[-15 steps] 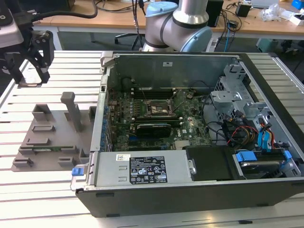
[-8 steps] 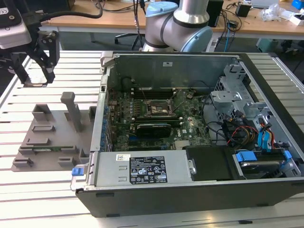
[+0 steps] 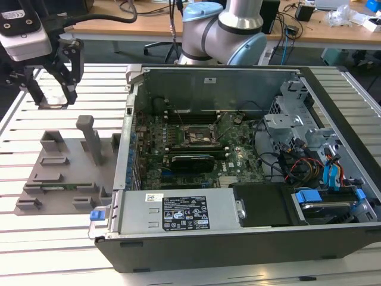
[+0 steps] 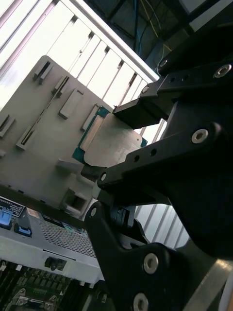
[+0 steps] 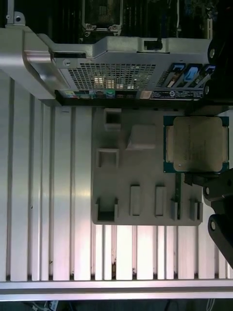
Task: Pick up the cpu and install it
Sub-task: 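Pick up the cpu and move it towards the insertion slot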
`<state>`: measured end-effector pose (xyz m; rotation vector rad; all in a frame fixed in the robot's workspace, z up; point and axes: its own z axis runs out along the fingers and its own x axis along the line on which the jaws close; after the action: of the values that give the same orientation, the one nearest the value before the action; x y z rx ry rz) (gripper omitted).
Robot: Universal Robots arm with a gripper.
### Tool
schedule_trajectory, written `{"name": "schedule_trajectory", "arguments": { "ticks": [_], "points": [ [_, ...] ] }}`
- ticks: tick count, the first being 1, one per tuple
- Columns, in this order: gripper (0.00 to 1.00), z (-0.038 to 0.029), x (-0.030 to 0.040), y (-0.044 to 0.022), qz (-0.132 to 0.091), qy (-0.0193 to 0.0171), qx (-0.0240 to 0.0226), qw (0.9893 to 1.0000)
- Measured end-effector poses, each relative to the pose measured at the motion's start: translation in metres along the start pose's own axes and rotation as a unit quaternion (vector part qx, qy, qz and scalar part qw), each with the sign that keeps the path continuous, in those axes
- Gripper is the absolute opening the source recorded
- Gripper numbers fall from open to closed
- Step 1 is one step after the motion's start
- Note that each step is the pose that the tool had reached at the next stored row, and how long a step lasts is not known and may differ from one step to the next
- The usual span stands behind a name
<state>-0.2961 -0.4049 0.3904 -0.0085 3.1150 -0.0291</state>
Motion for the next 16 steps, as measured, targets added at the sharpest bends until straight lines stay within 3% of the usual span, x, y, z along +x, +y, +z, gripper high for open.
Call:
{"name": "schedule_trajectory", "arguments": {
  "ticks": [6, 10, 16],
  "points": [
    [0.55, 0.0003, -0.011, 0.0005, 0.0, 0.0, 0.0007, 1.0],
    [0.55, 0.0006, -0.0248, 0.002, 0.0, 0.0, 0.0014, 1.0],
    [0.55, 0.001, -0.0399, 0.0036, 0.0, 0.0, 0.0022, 1.0]
  ]
}}
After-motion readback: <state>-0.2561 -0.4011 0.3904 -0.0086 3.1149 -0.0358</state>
